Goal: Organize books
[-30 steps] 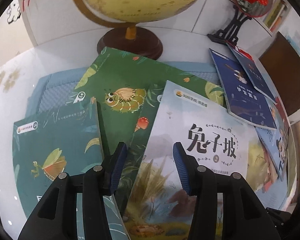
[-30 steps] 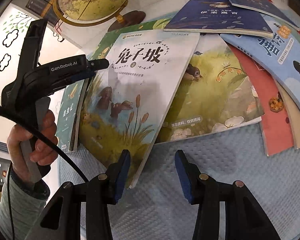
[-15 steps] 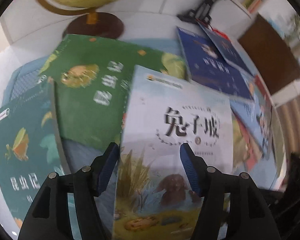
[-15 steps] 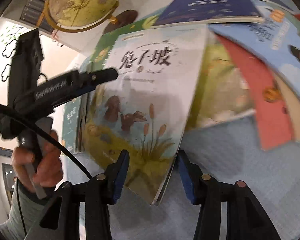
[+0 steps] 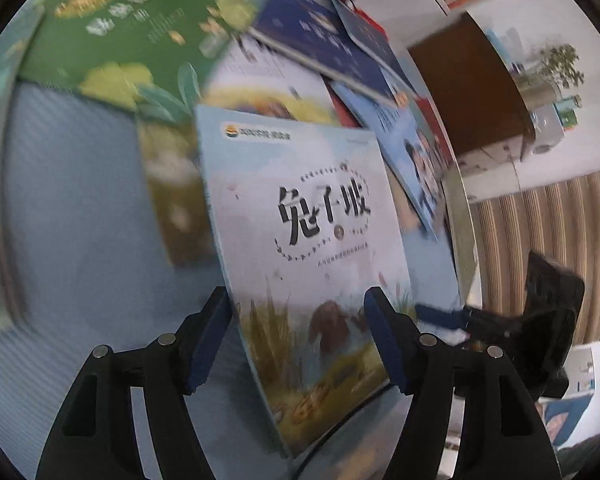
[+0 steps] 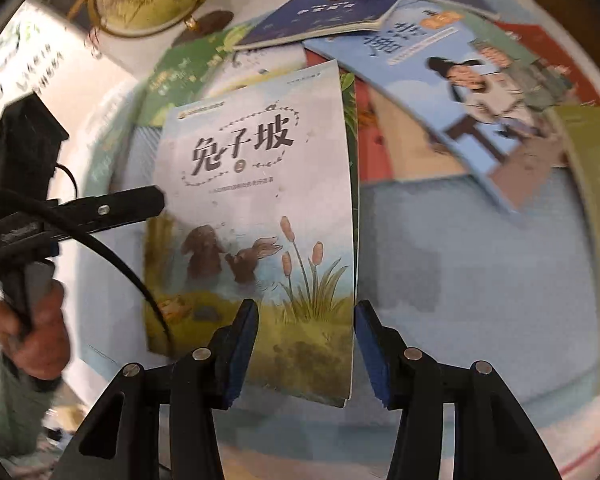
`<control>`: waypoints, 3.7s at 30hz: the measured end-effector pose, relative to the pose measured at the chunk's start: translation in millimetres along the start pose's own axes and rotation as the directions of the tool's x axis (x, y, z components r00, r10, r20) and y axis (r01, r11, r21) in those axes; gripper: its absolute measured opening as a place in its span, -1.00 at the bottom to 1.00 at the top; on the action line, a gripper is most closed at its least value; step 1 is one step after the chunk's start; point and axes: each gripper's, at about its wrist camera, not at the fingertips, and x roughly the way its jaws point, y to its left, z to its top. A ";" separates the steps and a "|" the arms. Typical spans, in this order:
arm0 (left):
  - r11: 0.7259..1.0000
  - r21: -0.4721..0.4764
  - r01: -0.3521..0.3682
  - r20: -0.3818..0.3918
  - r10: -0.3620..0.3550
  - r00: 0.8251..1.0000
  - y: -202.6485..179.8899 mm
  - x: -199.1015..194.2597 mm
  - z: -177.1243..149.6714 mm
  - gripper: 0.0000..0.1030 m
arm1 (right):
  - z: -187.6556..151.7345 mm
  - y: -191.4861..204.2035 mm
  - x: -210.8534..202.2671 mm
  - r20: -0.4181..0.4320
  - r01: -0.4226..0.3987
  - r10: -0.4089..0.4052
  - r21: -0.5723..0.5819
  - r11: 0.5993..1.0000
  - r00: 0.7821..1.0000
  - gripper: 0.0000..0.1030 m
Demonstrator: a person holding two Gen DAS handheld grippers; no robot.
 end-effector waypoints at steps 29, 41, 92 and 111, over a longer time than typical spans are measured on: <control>0.964 -0.183 -0.190 0.185 0.224 0.957 -49.1 3.7 -102.2 0.26 | -6.9 -11.8 -17.4 0.082 -0.089 0.102 -0.145 0.985 0.991 -0.04; 0.943 -0.265 -0.199 0.236 0.264 0.935 -46.8 11.6 -106.2 0.27 | 13.6 -12.6 -1.5 0.126 0.012 0.013 -0.196 0.981 0.992 -0.12; 0.983 -0.137 -0.120 0.292 0.156 0.944 -138.7 15.7 -150.2 -0.41 | -74.8 -72.2 -24.0 -0.069 -0.130 0.119 -0.177 0.976 0.990 -0.10; 0.916 -0.302 0.263 0.360 -0.146 0.921 -97.4 26.5 -121.9 -0.66 | -71.5 -115.7 -43.2 -0.056 -0.344 0.345 0.023 0.939 0.937 0.22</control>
